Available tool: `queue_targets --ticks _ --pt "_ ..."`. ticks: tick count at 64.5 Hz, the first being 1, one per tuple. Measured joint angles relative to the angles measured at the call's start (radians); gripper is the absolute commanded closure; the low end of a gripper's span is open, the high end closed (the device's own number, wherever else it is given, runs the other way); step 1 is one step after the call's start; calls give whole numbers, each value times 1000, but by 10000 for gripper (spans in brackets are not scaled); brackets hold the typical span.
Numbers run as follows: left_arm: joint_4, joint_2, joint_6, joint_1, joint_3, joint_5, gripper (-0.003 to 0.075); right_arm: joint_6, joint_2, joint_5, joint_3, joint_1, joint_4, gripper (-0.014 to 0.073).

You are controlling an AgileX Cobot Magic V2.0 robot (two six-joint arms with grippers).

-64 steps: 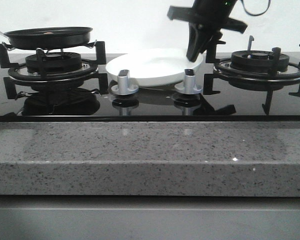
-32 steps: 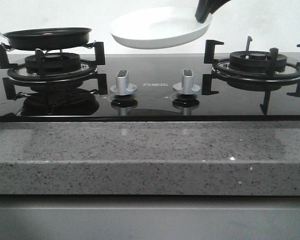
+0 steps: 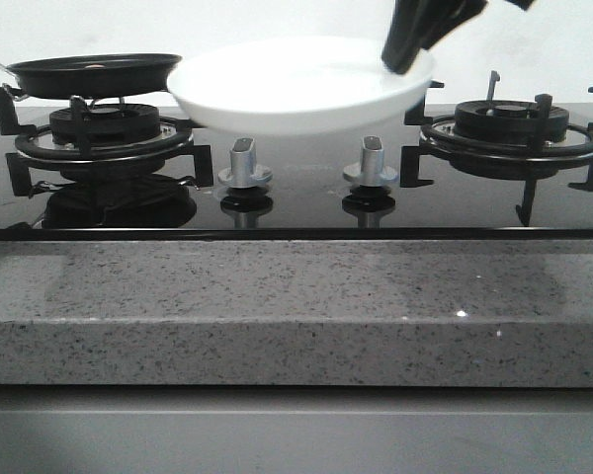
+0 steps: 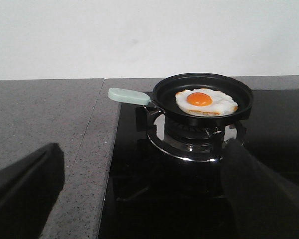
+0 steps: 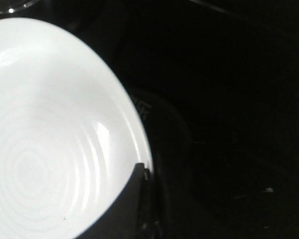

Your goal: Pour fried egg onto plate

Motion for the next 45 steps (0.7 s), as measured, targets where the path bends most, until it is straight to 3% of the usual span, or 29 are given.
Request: queue_targets --ticks 13,45 --pt "0 0 0 0 0 0 104 -4 -75 -98 164 2 4 650" --pt "0 0 0 0 0 0 104 -4 -79 -128 174 2 14 650"
